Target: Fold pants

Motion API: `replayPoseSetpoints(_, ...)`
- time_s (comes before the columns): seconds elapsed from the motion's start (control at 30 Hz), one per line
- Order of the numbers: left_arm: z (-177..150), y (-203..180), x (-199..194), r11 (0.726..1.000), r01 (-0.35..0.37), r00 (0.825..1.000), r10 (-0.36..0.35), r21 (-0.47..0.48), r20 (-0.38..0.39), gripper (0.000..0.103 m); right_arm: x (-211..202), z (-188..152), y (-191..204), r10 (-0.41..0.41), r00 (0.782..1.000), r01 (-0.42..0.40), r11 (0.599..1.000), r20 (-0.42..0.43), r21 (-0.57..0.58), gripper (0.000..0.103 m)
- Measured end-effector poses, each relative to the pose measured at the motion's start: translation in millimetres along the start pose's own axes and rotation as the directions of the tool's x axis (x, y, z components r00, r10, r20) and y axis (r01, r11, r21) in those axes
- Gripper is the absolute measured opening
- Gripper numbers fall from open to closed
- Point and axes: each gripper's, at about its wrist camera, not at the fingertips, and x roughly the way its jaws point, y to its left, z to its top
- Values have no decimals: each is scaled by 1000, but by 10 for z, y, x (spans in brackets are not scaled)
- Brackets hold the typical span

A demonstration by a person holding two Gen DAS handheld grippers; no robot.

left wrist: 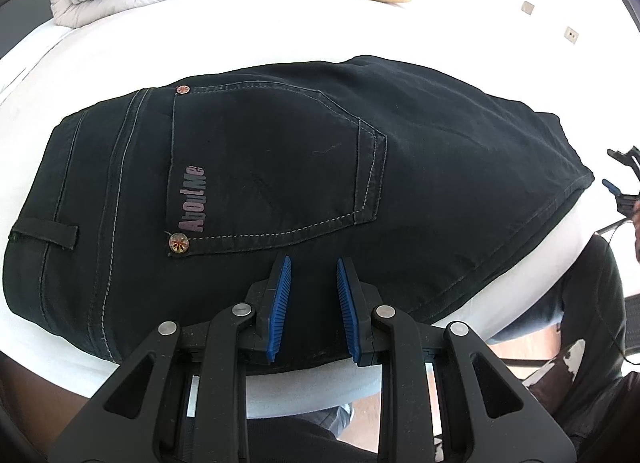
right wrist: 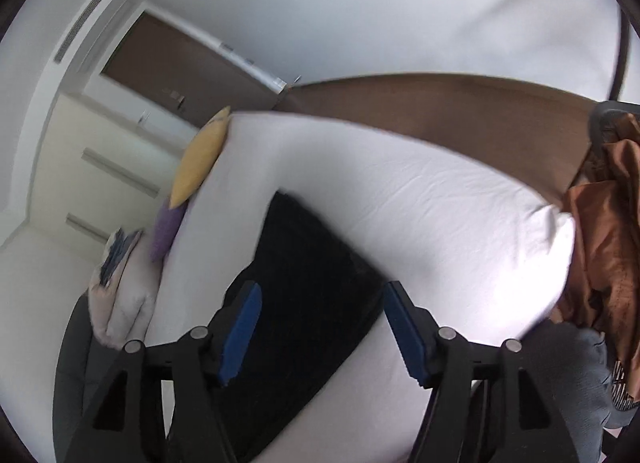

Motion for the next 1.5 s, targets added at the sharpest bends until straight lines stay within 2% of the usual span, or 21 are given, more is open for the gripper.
replayPoseSetpoints(0.03, 1, 3, 1, 1000, 1, 1000, -1, -1, 2, 23, 72, -111, 130, 46, 997, -47, 999, -64, -22, 50)
replayPoseSetpoints(0.07, -8, 3, -3, 1000, 2, 1000, -2, 0, 3, 23, 176, -257, 283, 100, 985, -108, 993, -143, -45, 45)
replayPoseSetpoints(0.1, -11, 4, -6, 1000, 3, 1000, -3, 1, 4, 23, 334, -458, 472, 158, 959, -177, 982, -237, -62, 41)
replayPoseSetpoints(0.13, -19, 12, -15, 1000, 6, 1000, -6, 0, 5, 23, 443, -594, 584, 185, 939, -211, 976, -291, -61, 35)
replayPoseSetpoints(0.2, -22, 20, -24, 1000, 8, 1000, -8, -1, 6, 23, 718, -875, 765, 224, 891, -256, 966, -396, -30, 34)
replayPoseSetpoints(0.23, -19, 22, -24, 1000, 7, 1000, -7, 0, 6, 23, 856, -1003, 816, 237, 866, -264, 965, -439, 0, 34)
replayPoseSetpoints(0.3, -25, 37, -34, 1000, 9, 1000, -9, -4, 8, 23, 1070, -1194, 863, 221, 834, -237, 971, -506, 33, 34)
replayPoseSetpoints(0.43, -30, 36, -26, 1000, 9, 1000, -9, -12, 15, 23, 1299, -1376, 895, 208, 804, -213, 975, -557, 57, 35)
replayPoseSetpoints(0.73, -50, 20, -20, 1000, 7, 1000, -7, -12, 16, 23, 1483, -1416, 802, 190, 798, -163, 982, -572, 99, 35)
replayPoseSetpoints(0.8, -47, 8, -17, 1000, 3, 1000, -3, -11, 15, 23, 1461, -1428, 790, 189, 796, -164, 982, -575, 96, 38)
replayPoseSetpoints(0.87, -45, 2, -18, 1000, 0, 1000, 0, -11, 14, 23, 1495, -1441, 793, 203, 793, -169, 979, -574, 113, 47)
replayPoseSetpoints(0.93, -44, -5, -14, 1000, -3, 1000, 3, -11, 13, 23, 1559, -1447, 794, 219, 789, -180, 976, -574, 125, 47)
replayPoseSetpoints(0.97, -39, -13, -11, 1000, -5, 1000, 5, -9, 12, 23, 1591, -1446, 794, 228, 788, -187, 974, -571, 130, 43)
replayPoseSetpoints(1.0, -31, -26, 0, 1000, -6, 1000, 6, -7, 10, 23, 1615, -1449, 797, 222, 790, -187, 975, -572, 120, 34)
replayPoseSetpoints(1.03, -29, -32, 1, 1000, -7, 1000, 7, -4, 8, 23, 1623, -1458, 784, 210, 792, -183, 977, -573, 106, 7)
replayPoseSetpoints(1.17, -13, -65, 25, 1000, -9, 1000, 9, 10, -1, 23, 1575, -1488, 628, 207, 795, -178, 978, -570, 108, 3)
replayPoseSetpoints(1.3, 12, -121, 42, 999, -19, 1000, 20, 43, -17, 23, 1476, -1512, 620, 195, 809, -192, 979, -554, 65, 3)
replayPoseSetpoints(1.43, 33, -138, 55, 999, -17, 1000, 17, 43, -17, 23, 1490, -1521, 593, 225, 798, -217, 973, -560, 81, 3)
replayPoseSetpoints(1.5, 38, -147, 48, 999, -21, 1000, 21, 38, -10, 23, 1446, -1489, 575, 230, 800, -230, 971, -554, 70, 4)
